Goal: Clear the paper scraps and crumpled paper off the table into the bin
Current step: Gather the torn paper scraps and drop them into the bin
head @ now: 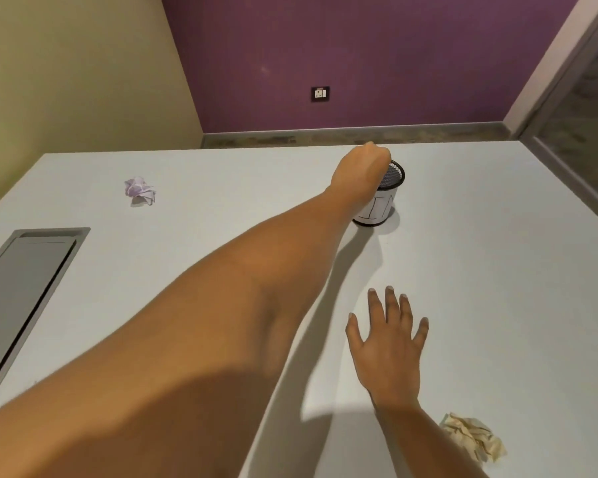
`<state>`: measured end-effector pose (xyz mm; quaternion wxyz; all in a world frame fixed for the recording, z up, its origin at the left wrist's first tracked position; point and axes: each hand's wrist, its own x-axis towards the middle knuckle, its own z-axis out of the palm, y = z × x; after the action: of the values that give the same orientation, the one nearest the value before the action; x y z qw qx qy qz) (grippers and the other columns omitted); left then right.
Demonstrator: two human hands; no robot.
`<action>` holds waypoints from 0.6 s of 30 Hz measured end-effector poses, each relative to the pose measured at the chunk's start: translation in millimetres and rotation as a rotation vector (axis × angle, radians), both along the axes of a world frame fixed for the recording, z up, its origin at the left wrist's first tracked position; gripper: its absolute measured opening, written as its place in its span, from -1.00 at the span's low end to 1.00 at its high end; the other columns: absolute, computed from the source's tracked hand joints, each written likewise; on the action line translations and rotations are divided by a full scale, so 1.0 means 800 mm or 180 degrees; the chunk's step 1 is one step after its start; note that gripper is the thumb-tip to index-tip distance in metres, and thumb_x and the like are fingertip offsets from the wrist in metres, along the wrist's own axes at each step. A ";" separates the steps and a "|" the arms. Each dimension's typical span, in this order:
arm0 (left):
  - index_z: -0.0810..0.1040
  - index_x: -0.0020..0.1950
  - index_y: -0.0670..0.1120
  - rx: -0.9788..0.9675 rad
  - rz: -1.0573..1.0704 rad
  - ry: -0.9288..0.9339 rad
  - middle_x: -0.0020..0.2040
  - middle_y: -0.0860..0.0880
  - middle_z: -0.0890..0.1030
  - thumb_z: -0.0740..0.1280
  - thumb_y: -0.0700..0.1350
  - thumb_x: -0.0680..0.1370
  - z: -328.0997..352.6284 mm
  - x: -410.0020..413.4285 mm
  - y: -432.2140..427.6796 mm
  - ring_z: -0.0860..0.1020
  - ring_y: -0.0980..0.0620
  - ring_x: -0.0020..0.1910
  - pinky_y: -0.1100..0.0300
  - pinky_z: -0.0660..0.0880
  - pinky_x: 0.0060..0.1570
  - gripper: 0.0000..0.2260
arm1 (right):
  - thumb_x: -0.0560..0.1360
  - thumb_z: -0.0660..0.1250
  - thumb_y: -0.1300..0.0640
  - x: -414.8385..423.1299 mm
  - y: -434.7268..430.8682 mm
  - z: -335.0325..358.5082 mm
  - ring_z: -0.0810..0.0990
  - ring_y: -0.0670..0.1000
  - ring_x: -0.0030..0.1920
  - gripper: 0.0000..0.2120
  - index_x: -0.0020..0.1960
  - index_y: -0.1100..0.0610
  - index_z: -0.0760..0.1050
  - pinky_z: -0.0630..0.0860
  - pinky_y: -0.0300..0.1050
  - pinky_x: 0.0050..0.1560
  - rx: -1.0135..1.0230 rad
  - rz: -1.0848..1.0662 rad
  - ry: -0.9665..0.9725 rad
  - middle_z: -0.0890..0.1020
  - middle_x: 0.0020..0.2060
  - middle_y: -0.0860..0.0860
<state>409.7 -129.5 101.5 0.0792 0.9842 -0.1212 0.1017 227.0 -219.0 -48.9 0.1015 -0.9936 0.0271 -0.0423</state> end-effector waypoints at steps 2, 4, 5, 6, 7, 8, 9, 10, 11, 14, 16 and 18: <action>0.19 -0.44 -0.16 0.0066 -0.0154 0.0064 -0.25 -0.18 0.49 0.25 -0.52 0.36 0.000 0.011 -0.003 0.48 -0.21 -0.16 0.09 0.35 -0.23 -0.64 | 0.54 0.05 -0.17 0.001 -0.001 -0.001 0.15 0.11 0.50 -0.46 0.45 0.02 0.21 0.07 0.27 0.43 0.0030 -0.0010 0.0062 0.26 0.47 0.07; 0.46 -0.26 -0.28 0.0096 -0.0160 0.0160 -0.03 -0.28 0.57 0.27 -0.50 0.37 -0.003 0.017 -0.005 0.55 -0.25 -0.04 0.07 0.41 -0.19 -0.85 | 0.54 -0.02 -0.19 0.001 -0.002 -0.002 0.09 0.09 0.52 -0.45 0.48 -0.01 0.15 0.02 0.25 0.45 0.0036 0.0005 0.0131 0.20 0.50 0.05; 0.52 -0.10 -0.31 0.0089 -0.0123 0.0157 0.03 -0.30 0.57 0.28 -0.47 0.39 -0.006 0.021 -0.007 0.55 -0.26 0.01 0.06 0.45 -0.14 -0.85 | 0.54 -0.03 -0.19 0.001 -0.002 -0.002 0.08 0.09 0.52 -0.45 0.48 -0.01 0.13 0.01 0.25 0.46 0.0041 0.0019 0.0141 0.19 0.50 0.04; 0.53 0.00 -0.31 0.0107 -0.0115 0.0170 0.05 -0.31 0.57 0.27 -0.45 0.42 -0.010 0.025 -0.009 0.55 -0.26 0.03 0.05 0.46 -0.10 -0.81 | 0.54 -0.03 -0.19 0.002 -0.001 -0.002 0.07 0.09 0.52 -0.45 0.48 -0.01 0.13 0.00 0.25 0.46 0.0053 0.0026 0.0132 0.18 0.50 0.04; 0.52 0.04 -0.31 0.0084 -0.0116 0.0208 0.06 -0.31 0.57 0.26 -0.43 0.44 -0.013 0.027 -0.010 0.55 -0.25 0.04 0.05 0.46 -0.08 -0.80 | 0.54 -0.02 -0.19 0.003 -0.001 -0.002 0.07 0.09 0.52 -0.45 0.48 -0.01 0.13 0.00 0.25 0.46 0.0072 0.0026 0.0120 0.18 0.50 0.04; 0.52 0.06 -0.31 0.0053 -0.0113 0.0223 0.06 -0.31 0.57 0.24 -0.43 0.45 -0.016 0.028 -0.010 0.54 -0.25 0.04 0.06 0.45 -0.09 -0.80 | 0.54 -0.02 -0.19 0.004 0.000 -0.001 0.08 0.09 0.52 -0.45 0.48 -0.01 0.13 -0.01 0.25 0.46 0.0094 0.0030 0.0115 0.19 0.50 0.04; 0.51 0.06 -0.31 0.0044 -0.0107 0.0238 0.06 -0.31 0.56 0.22 -0.43 0.46 -0.018 0.027 -0.010 0.54 -0.25 0.03 0.07 0.42 -0.12 -0.79 | 0.54 -0.02 -0.19 0.004 0.001 0.000 0.07 0.09 0.52 -0.45 0.48 -0.01 0.13 -0.01 0.25 0.46 0.0110 0.0034 0.0119 0.19 0.50 0.04; 0.51 0.06 -0.31 0.0035 -0.0116 0.0232 0.07 -0.30 0.56 0.20 -0.43 0.47 -0.021 0.027 -0.010 0.54 -0.25 0.03 0.08 0.39 -0.14 -0.79 | 0.54 -0.02 -0.19 0.003 0.001 0.000 0.07 0.09 0.52 -0.45 0.48 -0.01 0.13 -0.02 0.24 0.46 0.0111 0.0033 0.0127 0.18 0.50 0.03; 0.50 0.06 -0.31 0.0031 -0.0121 0.0239 0.07 -0.30 0.55 0.19 -0.42 0.48 -0.023 0.027 -0.010 0.53 -0.25 0.03 0.09 0.38 -0.15 -0.80 | 0.54 -0.03 -0.19 0.003 0.001 0.000 0.06 0.08 0.52 -0.45 0.48 -0.01 0.13 -0.02 0.24 0.46 0.0104 0.0035 0.0136 0.18 0.51 0.03; 0.50 0.11 -0.28 0.0025 -0.0067 0.0293 0.11 -0.27 0.55 0.20 -0.31 0.55 -0.033 0.024 -0.011 0.53 -0.23 0.06 0.07 0.43 -0.09 -0.83 | 0.54 -0.05 -0.20 -0.002 0.000 -0.003 0.06 0.09 0.52 -0.44 0.48 -0.02 0.12 -0.01 0.24 0.46 0.0061 0.0039 0.0154 0.17 0.51 0.03; 0.50 0.13 -0.26 0.0001 -0.0029 0.0253 0.11 -0.26 0.55 0.19 -0.29 0.56 -0.034 0.023 -0.010 0.54 -0.22 0.07 0.09 0.41 -0.12 -0.82 | 0.54 -0.02 -0.19 0.000 -0.001 -0.003 0.09 0.10 0.52 -0.45 0.48 -0.01 0.15 0.01 0.26 0.45 0.0067 0.0032 0.0119 0.20 0.50 0.04; 0.50 0.13 -0.26 -0.0117 0.0041 0.0222 0.11 -0.25 0.56 0.18 -0.29 0.57 -0.032 0.020 -0.006 0.54 -0.22 0.06 0.08 0.43 -0.10 -0.81 | 0.54 0.02 -0.18 0.003 0.000 -0.002 0.14 0.11 0.50 -0.46 0.46 0.01 0.19 0.06 0.27 0.44 0.0060 0.0008 0.0076 0.24 0.48 0.06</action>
<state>425.7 -133.9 75.7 0.1008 0.9863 -0.1102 0.0701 229.2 -218.8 -50.5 0.1107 -0.9930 0.0274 -0.0299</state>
